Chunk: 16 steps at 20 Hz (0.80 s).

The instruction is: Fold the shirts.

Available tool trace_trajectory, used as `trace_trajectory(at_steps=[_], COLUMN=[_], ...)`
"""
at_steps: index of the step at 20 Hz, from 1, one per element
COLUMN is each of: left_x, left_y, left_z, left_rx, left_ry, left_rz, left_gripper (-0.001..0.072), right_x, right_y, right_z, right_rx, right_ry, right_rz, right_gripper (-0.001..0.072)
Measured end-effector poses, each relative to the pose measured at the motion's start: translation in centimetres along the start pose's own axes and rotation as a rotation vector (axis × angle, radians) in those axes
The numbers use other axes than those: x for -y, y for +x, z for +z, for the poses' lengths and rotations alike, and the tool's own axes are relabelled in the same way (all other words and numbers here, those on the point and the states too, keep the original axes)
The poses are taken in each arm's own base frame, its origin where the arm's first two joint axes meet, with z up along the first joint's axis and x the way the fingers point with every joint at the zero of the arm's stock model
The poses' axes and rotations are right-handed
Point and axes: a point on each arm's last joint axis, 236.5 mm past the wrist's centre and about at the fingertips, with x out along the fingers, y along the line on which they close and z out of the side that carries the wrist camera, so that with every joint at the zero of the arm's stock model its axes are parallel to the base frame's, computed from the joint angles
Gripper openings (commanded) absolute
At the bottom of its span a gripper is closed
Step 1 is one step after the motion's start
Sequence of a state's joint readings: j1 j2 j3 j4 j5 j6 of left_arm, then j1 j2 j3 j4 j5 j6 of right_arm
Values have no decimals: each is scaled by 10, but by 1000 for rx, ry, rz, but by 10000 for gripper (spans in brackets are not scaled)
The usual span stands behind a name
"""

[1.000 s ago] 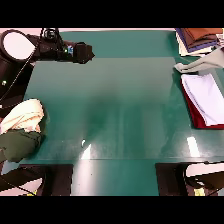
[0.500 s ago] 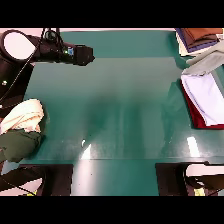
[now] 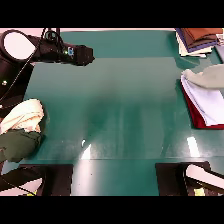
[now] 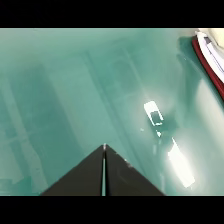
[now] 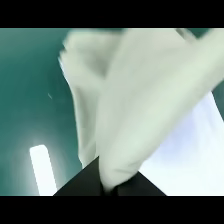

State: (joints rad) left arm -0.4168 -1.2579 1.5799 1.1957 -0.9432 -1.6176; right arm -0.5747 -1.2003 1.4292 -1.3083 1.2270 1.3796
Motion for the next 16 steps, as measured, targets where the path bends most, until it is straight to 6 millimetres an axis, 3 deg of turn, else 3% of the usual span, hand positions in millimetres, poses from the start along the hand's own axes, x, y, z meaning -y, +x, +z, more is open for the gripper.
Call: trace_trajectory(at_steps=[2,4,5,8,12,14,16], left_x=[0,0,0,0,0,0,-1], left_y=[0,0,0,0,0,0,0], left_z=[0,0,-1,-3,-6,-7,-8], left_rx=[0,-1,-3,-11,-25,-29,-32], left_ry=[2,3,3,3,3,3,3], left_rz=[0,0,0,1,2,2,2], left_gripper=[23,23,23,23,23,23,24], right_x=[14,24,29,49,66,50,21], right_y=[3,5,6,0,-26,-36,-42], right_z=[-35,-65,-76,-96,-90,-78,-66], right_rx=[-73,-135,-157,-188,-123,-63,-10], right_ry=[4,5,5,37,125,169,182], right_rz=[-62,-109,-130,-204,-240,-167,-65], right_gripper=[39,440,549,572,567,567,567])
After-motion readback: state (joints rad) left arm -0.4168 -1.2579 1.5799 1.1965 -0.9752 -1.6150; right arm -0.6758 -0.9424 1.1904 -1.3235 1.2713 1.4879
